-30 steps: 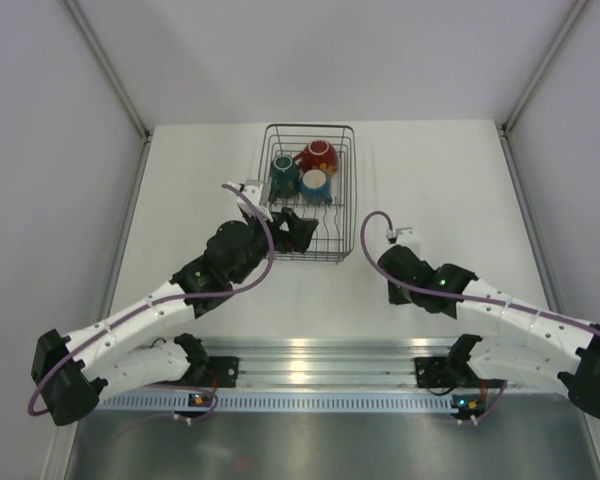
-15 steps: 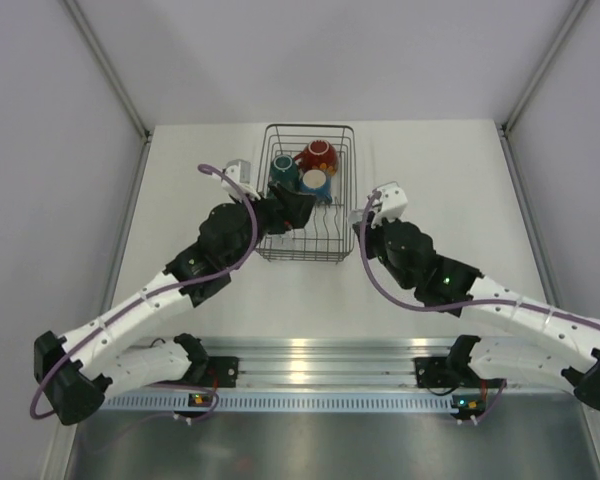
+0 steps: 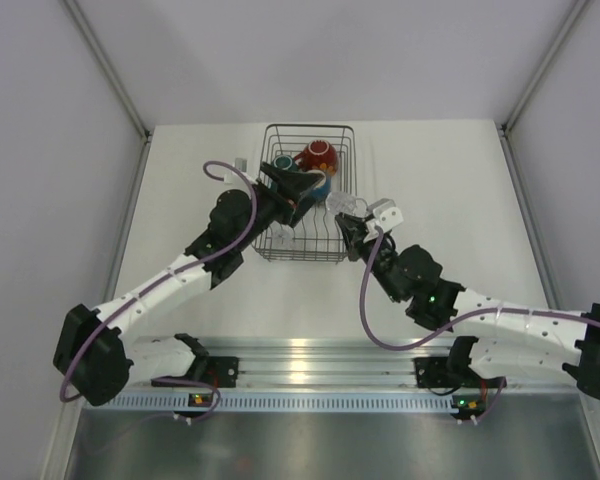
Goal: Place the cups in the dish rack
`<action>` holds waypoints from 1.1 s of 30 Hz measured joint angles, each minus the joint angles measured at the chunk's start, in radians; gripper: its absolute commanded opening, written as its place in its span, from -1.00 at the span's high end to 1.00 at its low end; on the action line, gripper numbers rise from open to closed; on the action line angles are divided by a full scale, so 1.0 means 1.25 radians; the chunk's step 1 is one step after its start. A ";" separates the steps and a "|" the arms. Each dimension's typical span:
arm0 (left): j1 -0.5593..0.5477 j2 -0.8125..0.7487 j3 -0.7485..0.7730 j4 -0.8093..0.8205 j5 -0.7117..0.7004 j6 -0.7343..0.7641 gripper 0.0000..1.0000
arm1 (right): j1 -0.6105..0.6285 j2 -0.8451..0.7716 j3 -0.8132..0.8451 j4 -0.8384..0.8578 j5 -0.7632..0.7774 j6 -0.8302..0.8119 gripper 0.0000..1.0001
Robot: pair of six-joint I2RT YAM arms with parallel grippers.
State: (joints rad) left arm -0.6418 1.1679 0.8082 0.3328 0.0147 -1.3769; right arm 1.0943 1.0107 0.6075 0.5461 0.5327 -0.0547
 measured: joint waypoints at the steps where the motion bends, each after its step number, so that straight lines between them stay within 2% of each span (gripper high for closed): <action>1: 0.000 0.011 -0.002 0.010 0.010 -0.027 -0.84 | 0.002 0.005 -0.005 0.027 0.000 -0.012 1.00; 10: -0.002 0.085 -0.003 0.059 0.085 -0.197 -0.84 | 0.011 0.047 -0.009 0.161 -0.012 -0.082 1.00; 21: -0.028 0.087 -0.003 0.096 0.080 -0.276 -0.82 | 0.013 0.071 -0.016 0.197 -0.020 -0.088 1.00; 28: -0.038 0.128 -0.003 0.119 0.078 -0.302 -0.59 | 0.013 0.071 -0.023 0.203 -0.022 -0.087 1.00; 32: -0.038 0.146 -0.002 0.130 0.078 -0.310 -0.16 | 0.013 0.071 -0.036 0.204 -0.023 -0.087 1.00; 33: -0.038 0.150 -0.002 0.128 0.078 -0.310 -0.10 | 0.013 0.071 -0.037 0.206 -0.024 -0.087 1.00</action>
State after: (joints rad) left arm -0.6895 1.3560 0.8051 0.4934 0.1120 -1.7645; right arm 1.1107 1.0996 0.5610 0.8036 0.5022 -0.1638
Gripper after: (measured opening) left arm 0.617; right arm 0.046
